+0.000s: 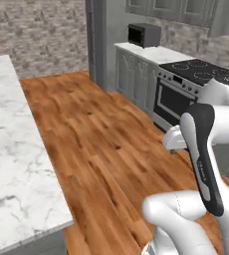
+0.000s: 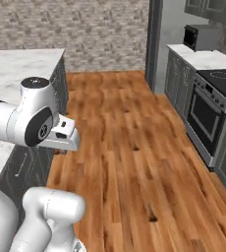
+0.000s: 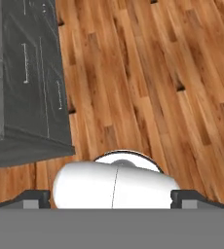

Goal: Move the hot dog bun to the plate on the dining table and place the condiment next to that plate. Then navigate to the fridge and take the sausage and place it on the plate as well.

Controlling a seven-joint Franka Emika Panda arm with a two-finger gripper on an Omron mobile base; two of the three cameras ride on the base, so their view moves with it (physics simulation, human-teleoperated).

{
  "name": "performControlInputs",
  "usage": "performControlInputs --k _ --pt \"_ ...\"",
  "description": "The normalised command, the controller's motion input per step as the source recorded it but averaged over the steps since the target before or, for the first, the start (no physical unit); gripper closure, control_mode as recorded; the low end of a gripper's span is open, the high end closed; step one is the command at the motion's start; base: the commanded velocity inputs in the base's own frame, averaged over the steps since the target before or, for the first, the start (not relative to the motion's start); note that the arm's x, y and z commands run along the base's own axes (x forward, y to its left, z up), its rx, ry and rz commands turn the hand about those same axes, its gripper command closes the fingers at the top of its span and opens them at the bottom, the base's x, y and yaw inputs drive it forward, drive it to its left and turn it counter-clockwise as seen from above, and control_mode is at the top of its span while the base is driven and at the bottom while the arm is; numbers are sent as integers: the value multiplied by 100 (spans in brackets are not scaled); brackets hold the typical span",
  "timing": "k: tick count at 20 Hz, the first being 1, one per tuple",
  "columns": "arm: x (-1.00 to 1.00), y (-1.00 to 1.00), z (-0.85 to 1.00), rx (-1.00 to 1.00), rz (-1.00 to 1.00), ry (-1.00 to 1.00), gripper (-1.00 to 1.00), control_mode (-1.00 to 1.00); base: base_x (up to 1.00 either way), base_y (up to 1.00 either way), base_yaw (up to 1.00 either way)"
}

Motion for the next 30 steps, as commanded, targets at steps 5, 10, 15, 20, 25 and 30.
performControlInputs --k 5,10,15,20,25,30 --pt "0 0 0 0 0 0 -100 100 100 -100 8" --pt "0 0 0 0 0 0 -100 100 100 -44 4" --pt "0 0 0 0 0 0 -100 100 100 0 1" --pt "0 0 0 0 0 0 -100 100 100 18 -7" --pt "0 0 0 0 0 0 -100 100 100 14 -20" --pt "0 0 0 0 0 0 -100 100 100 25 -31"
